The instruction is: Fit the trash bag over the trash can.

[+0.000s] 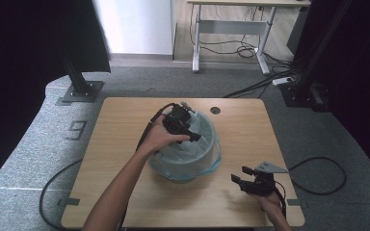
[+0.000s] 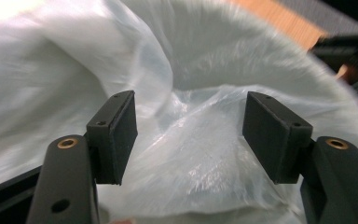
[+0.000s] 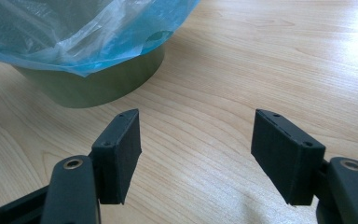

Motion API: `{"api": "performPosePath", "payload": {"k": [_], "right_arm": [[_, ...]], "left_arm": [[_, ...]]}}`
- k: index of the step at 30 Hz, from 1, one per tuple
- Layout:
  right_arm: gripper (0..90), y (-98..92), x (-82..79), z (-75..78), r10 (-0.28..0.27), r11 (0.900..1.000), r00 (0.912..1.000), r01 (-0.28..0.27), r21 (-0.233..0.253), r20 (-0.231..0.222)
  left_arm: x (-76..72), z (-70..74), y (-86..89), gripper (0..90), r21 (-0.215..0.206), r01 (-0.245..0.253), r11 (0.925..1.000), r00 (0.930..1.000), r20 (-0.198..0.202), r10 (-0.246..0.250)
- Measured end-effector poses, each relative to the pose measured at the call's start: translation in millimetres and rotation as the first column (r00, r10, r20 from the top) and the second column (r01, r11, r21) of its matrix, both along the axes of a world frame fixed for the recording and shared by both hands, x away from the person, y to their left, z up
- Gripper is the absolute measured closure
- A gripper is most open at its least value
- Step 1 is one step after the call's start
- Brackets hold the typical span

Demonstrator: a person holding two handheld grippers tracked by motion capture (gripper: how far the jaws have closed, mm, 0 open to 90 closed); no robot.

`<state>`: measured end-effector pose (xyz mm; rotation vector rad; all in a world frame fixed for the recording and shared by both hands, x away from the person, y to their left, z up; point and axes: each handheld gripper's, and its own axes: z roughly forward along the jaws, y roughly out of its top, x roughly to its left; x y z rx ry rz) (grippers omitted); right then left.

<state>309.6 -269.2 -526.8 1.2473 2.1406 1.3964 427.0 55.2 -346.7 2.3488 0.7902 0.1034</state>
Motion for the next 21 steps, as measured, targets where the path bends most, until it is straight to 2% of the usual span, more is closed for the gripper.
{"api": "performPosePath", "payload": {"k": [3, 6, 9, 13, 18, 20, 21], "right_arm": [[32.1, 0.3, 0.5, -0.5, 0.0, 1.0, 1.0, 0.0, -0.003, -0.002], [32.1, 1.9, 0.1, -0.4, 0.002, 1.0, 1.0, -0.002, -0.004, 0.0], [32.1, 3.1, 0.3, -0.9, 0.004, 1.0, 1.0, -0.004, -0.006, -0.003], [32.1, 4.9, 0.4, -1.7, 0.005, 1.0, 1.0, -0.005, -0.009, -0.005], [32.0, 5.9, 0.7, -3.0, 0.007, 1.0, 1.0, -0.007, -0.016, -0.007], [32.0, 5.4, 0.4, -3.0, 0.005, 1.0, 1.0, -0.005, -0.016, -0.005], [32.1, 4.8, 0.1, -2.7, 0.002, 1.0, 1.0, -0.002, -0.016, -0.002]], "left_arm": [[-3.7, 11.7, 15.0, 34.9, -0.035, -0.033, 0.9988, 0.9992, 0.02, 0.034], [-7.3, 16.6, 28.8, 34.8, -0.04, -0.069, 0.9968, 0.997, 0.032, 0.07], [-8.9, 14.7, 40.3, 34.4, -0.027, -0.099, 0.9947, 0.9947, 0.024, 0.1], [-7.0, 7.5, 47.3, 34.0, 0.0, -0.124, 0.9923, 0.9922, 0.018, 0.124], [2.8, -2.8, 41.8, 33.7, 0.038, -0.142, 0.9892, 0.9898, 0.019, 0.141], [10.1, -7.6, 38.5, 33.3, 0.071, -0.16, 0.9845, 0.9869, 0.026, 0.159], [13.6, -10.2, 37.9, 33.3, 0.075, -0.165, 0.9834, 0.9862, 0.015, 0.165]]}}
